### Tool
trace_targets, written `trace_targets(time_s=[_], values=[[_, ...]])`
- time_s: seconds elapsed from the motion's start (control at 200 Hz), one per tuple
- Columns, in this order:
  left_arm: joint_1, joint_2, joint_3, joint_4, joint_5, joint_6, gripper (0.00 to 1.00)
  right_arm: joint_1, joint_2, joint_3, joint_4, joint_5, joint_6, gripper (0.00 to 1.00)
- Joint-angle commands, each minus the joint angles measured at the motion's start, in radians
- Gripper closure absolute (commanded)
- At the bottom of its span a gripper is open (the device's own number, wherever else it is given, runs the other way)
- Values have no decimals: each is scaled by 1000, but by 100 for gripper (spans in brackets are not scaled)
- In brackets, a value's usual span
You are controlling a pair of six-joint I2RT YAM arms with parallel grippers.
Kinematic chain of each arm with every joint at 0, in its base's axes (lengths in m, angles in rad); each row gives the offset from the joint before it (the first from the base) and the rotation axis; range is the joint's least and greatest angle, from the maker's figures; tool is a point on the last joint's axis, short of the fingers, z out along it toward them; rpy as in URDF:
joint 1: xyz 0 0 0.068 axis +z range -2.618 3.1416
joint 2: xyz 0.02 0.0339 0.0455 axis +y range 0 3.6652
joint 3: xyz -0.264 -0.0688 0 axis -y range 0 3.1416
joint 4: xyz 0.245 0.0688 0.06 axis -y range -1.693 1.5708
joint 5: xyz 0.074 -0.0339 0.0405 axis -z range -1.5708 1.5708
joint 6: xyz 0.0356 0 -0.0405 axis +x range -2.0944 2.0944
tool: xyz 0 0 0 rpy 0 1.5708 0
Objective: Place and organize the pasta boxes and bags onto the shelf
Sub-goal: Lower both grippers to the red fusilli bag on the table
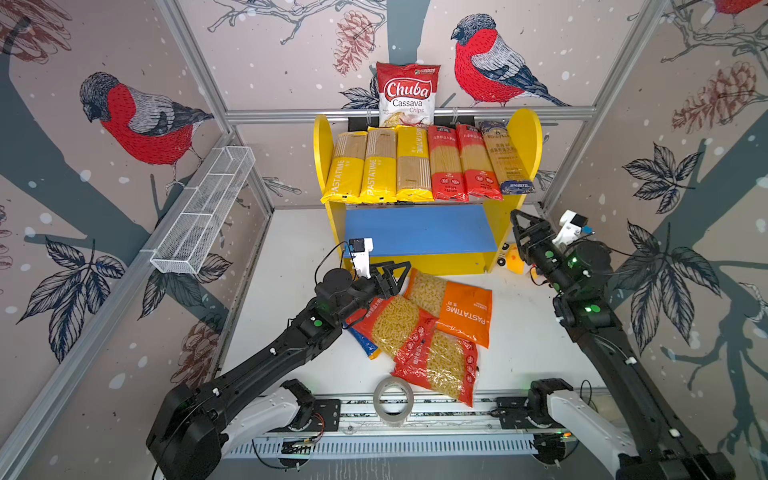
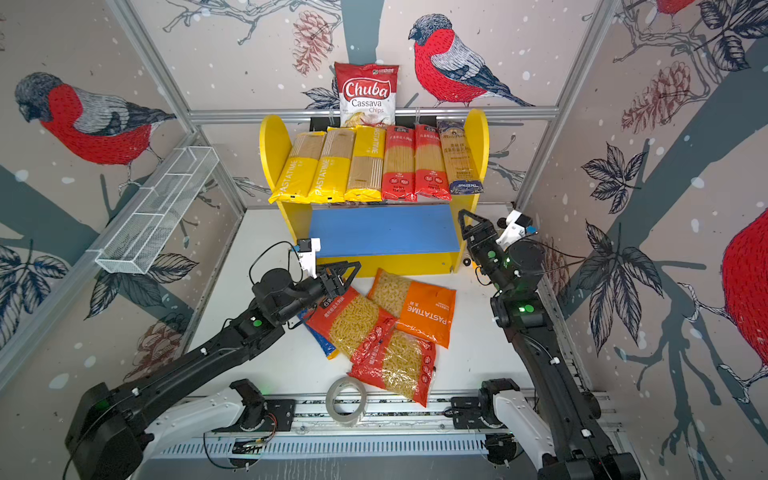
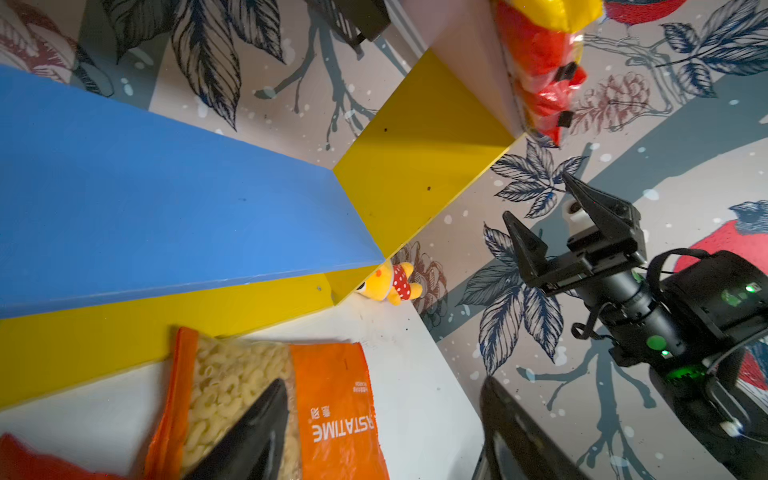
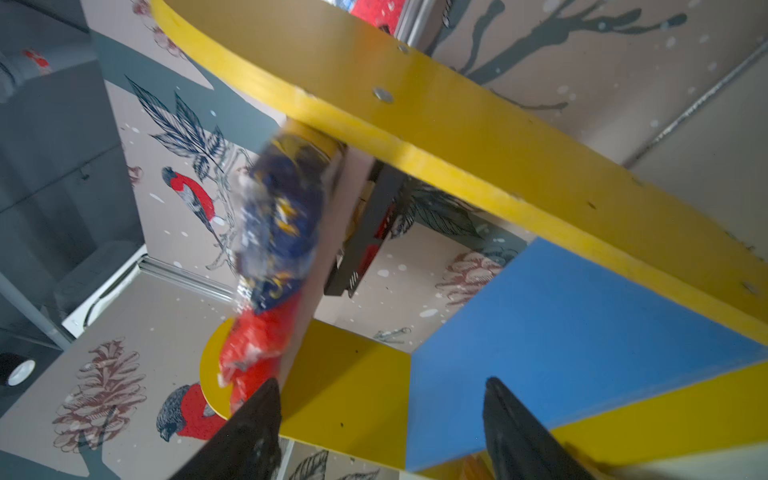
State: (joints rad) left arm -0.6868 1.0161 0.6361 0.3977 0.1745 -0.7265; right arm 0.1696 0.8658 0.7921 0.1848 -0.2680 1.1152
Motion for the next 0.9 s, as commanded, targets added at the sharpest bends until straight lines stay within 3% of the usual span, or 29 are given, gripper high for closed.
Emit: trace_targets(time_s=[0.0, 0.12, 0.295, 0.58, 0.685, 0.896], values=[[-2, -10, -16, -26, -45, -7, 28, 27, -28, -72, -57, -37, -33, 24], [-9, -28, -41, -119, -104, -32, 28, 117, -27, -174, -66, -33, -36, 25], [-77, -65, -58, -354, -342, -92, 28, 340, 91, -269, -23, 22, -84, 27], [-100, -188, -149, -556, -311, -206, 27, 523, 464, -65, -162, -81, -401, 28], [-104, -249, -194, -592, -306, -268, 25, 547, 543, -30, -160, -129, -456, 27], [-149, -248, -243, -629, -324, -353, 25, 565, 660, -4, -182, -114, -494, 27]])
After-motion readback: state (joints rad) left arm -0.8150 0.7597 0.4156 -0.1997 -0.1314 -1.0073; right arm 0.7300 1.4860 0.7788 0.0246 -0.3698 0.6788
